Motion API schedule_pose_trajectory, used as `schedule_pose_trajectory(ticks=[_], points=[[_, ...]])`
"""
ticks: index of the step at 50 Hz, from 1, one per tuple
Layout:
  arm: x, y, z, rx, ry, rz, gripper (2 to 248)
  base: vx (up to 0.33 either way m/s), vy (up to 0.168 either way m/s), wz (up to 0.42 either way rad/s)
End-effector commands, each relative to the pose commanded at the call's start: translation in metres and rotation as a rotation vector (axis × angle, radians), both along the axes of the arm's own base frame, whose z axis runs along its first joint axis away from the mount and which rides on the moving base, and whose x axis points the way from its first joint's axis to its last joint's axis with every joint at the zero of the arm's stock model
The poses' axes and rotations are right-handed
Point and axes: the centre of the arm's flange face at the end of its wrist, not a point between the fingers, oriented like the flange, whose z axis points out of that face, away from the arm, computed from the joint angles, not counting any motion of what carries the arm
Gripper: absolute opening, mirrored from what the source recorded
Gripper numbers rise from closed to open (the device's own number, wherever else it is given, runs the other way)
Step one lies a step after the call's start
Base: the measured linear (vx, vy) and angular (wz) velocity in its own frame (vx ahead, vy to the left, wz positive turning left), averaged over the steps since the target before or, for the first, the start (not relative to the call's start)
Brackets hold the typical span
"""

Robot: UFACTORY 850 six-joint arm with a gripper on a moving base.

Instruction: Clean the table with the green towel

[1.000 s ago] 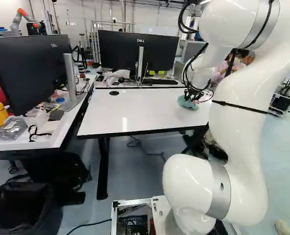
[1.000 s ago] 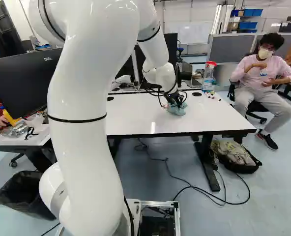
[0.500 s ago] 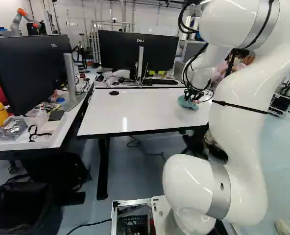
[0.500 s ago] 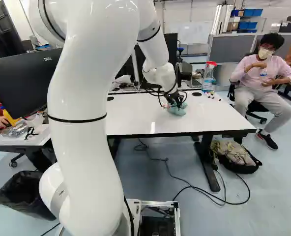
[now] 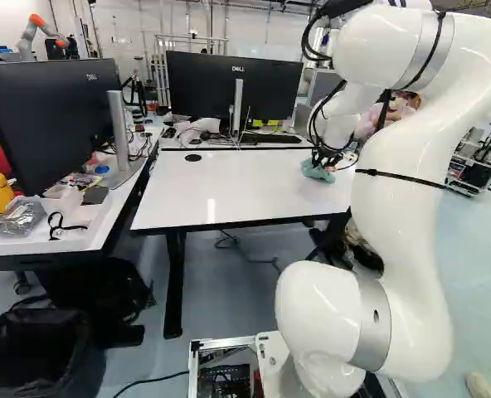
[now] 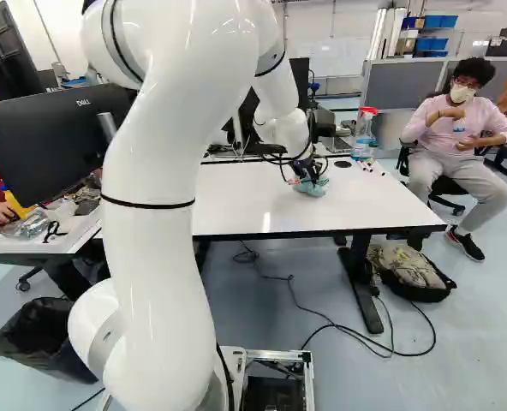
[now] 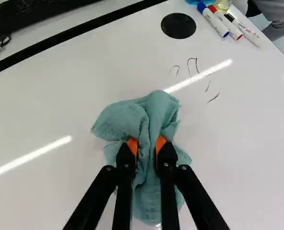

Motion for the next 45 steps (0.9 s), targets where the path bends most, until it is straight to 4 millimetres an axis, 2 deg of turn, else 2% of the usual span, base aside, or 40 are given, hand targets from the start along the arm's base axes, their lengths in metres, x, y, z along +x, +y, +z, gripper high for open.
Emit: schedule_pose_trajectory(ticks=[9, 22, 34, 45], points=[[0.012, 0.007, -0.001, -0.002, -0.006, 0.018, 59, 0.0, 0.0, 0.0], [0.011, 0.029, 0.0, 0.0, 0.001, 0.049, 59, 0.0, 0.0, 0.0], [-0.002, 0.046, 0.001, 0.005, 0.012, 0.067, 59, 0.0, 0.0, 0.0], [-0.021, 0.049, 0.003, 0.01, 0.024, 0.061, 59, 0.0, 0.0, 0.0]])
